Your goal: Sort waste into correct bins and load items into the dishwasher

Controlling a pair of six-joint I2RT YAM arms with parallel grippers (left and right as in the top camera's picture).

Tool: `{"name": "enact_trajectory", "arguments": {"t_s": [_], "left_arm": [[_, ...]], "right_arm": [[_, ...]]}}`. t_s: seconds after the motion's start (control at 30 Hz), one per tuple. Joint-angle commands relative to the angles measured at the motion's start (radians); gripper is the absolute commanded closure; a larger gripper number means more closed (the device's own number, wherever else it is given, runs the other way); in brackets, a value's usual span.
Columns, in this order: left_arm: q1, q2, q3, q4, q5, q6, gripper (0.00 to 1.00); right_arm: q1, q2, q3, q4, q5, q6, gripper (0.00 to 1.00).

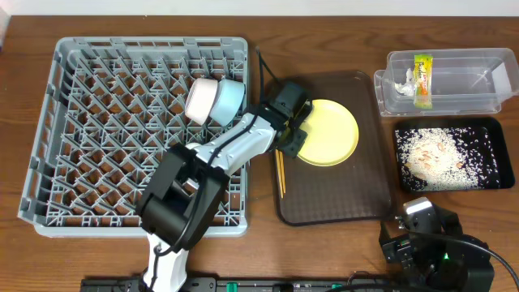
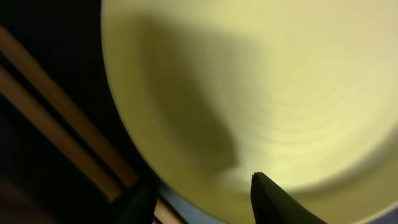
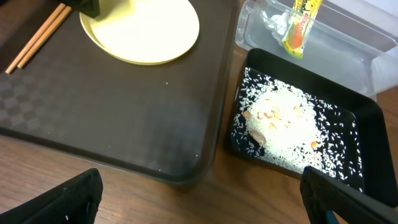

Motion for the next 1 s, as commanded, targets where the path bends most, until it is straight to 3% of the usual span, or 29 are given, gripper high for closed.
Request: {"name": "enact_trajectory", "arguments": {"t_s": [0.0, 0.37, 0.97], "left_arm": [[0.004, 0.046, 0.021, -0.003, -0.01, -0.022, 0.54], [0.004, 0.052, 0.021, 0.003, -0.011, -0.029, 0.94], [0.048, 0.001, 0.152, -0.064, -0.067, -0.032, 0.95]], "right_arm": [[-0.007, -0.001, -0.001, -0.003, -0.008, -0.007, 0.01], [-0.007, -0.001, -0.001, -0.003, -0.008, -0.007, 0.01], [-0.007, -0.001, -0.001, -0.003, -0.008, -0.007, 0.01]]}}
